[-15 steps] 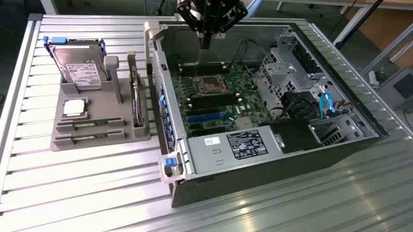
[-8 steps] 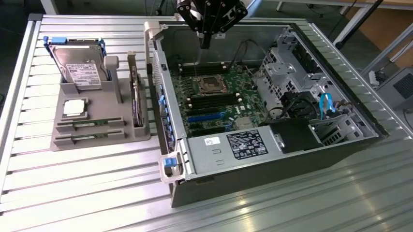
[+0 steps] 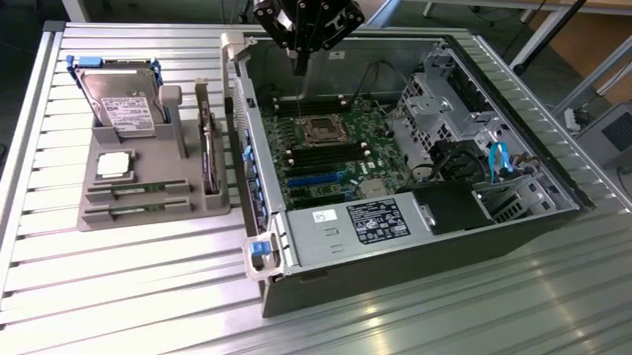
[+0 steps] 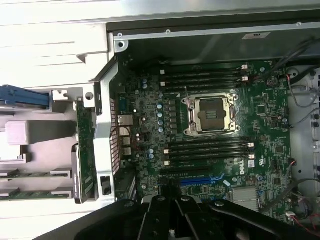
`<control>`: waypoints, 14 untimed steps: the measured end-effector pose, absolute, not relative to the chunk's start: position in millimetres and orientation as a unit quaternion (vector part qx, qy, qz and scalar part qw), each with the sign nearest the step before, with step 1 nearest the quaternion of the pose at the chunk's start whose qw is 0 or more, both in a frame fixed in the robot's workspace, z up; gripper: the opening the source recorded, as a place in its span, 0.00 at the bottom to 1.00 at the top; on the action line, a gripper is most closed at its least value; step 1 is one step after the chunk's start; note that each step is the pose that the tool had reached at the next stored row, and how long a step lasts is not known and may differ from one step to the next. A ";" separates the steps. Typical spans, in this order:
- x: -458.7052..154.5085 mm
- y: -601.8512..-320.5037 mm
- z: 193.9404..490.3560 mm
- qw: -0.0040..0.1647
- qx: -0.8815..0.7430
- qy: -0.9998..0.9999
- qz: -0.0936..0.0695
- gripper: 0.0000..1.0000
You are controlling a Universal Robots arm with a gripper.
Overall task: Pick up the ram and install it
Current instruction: 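Reach for the ram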
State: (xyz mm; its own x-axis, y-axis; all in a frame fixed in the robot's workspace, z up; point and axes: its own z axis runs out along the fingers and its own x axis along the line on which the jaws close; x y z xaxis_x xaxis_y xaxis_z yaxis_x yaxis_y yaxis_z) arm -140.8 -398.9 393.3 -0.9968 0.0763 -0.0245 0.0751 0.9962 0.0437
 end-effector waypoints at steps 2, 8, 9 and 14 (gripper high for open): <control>-141.8 -398.9 393.3 0.013 0.038 0.999 0.021 0.10; -158.9 -398.9 393.3 0.013 0.038 0.999 0.021 0.10; -159.3 -398.9 393.2 0.013 0.038 0.999 0.021 0.10; -161.2 -398.9 393.3 0.013 0.038 0.999 0.021 0.10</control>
State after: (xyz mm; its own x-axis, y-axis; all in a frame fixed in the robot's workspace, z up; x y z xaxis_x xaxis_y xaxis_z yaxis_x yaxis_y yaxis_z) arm -161.2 -398.9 393.3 -0.9968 0.0762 -0.0245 0.0751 0.9962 0.0437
